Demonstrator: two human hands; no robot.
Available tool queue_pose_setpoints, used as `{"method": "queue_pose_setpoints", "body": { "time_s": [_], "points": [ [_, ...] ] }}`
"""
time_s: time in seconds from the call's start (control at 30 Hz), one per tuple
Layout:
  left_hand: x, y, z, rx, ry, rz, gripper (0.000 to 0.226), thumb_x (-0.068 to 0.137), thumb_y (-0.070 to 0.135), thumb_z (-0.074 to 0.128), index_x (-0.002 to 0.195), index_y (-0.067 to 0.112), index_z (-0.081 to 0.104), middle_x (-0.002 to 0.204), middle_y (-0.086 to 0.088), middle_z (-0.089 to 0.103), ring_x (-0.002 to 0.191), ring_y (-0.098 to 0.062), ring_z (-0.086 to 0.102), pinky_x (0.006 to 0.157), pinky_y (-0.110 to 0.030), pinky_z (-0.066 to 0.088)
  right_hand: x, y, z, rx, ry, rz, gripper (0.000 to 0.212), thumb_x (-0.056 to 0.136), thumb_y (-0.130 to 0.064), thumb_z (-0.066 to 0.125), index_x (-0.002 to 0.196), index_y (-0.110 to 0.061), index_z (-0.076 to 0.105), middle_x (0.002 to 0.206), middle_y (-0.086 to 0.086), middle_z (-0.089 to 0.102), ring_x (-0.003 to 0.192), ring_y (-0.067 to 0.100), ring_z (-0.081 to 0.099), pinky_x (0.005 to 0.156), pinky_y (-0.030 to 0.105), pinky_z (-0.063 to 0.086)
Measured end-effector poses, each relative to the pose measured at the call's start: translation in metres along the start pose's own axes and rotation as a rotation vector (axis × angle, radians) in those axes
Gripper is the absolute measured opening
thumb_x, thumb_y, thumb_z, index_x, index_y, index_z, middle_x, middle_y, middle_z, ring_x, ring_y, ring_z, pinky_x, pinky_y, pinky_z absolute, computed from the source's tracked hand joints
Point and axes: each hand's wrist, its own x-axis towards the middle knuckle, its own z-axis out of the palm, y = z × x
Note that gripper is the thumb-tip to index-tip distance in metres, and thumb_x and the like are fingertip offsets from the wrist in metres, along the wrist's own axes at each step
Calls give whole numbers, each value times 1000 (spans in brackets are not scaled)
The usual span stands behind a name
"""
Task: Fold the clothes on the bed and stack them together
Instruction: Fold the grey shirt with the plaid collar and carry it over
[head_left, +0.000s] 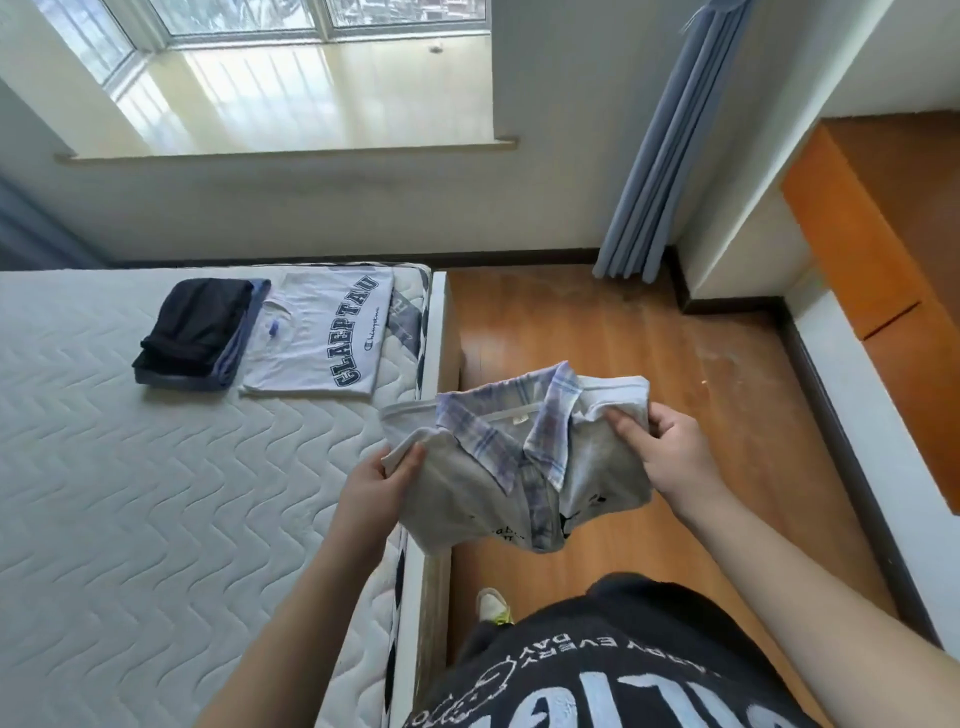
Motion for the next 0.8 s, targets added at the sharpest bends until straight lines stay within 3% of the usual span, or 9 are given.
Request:
{"method": "queue_pose_setpoints", "body": {
  "time_s": [0.1, 0.27, 0.43, 0.5, 0.63, 0.8],
  "points": [
    [35, 20, 5, -41, -12, 28, 23, 92, 28, 67, 97, 6, 68, 83, -7, 75, 75, -13, 70, 60, -22, 54, 35, -10, 8, 0, 24, -1, 12, 90, -31, 69, 92, -20, 73, 84, -8, 76, 75, 8, 71, 58, 15, 52],
    [91, 46, 26, -128, -97, -4, 21, 92, 24, 66, 107, 9, 70, 96, -13, 76, 86, -20, 72, 68, -24, 57, 109, -20, 12, -28, -3, 7, 8, 91, -27, 68, 88, -21, 73, 82, -8, 75, 74, 6, 70, 57, 16, 52],
    [154, 70, 51, -177, 2, -20, 15, 92, 22, 67, 101, 11, 72, 91, -11, 76, 79, -15, 72, 63, -21, 55, 198, -29, 11, -81, -38, -19, 12, 91, -33, 66, 84, -26, 73, 77, -11, 74, 66, 1, 67, 50, 10, 45],
    [176, 81, 61, -185, 77, -47, 13, 91, 23, 67, 95, 11, 72, 87, -11, 75, 77, -16, 70, 63, -22, 55, 232, -34, 10, -83, -67, -17, 11, 92, -34, 66, 84, -27, 72, 79, -11, 74, 69, 3, 69, 54, 16, 48],
    [207, 101, 81, -246, 145, -57, 11, 93, 21, 65, 95, 14, 74, 93, -13, 76, 82, -21, 72, 64, -25, 56, 297, -48, 12, -123, -208, -6, 7, 91, -30, 68, 88, -25, 72, 84, -8, 75, 79, 13, 71, 71, 40, 58],
    [232, 115, 90, -350, 358, -77, 15, 94, 20, 64, 105, 13, 71, 92, -6, 77, 76, -11, 72, 57, -19, 53, 371, -73, 40, -226, -369, -72, 7, 90, -33, 68, 90, -26, 71, 86, -14, 74, 85, 11, 68, 76, 39, 55]
  ]
}}
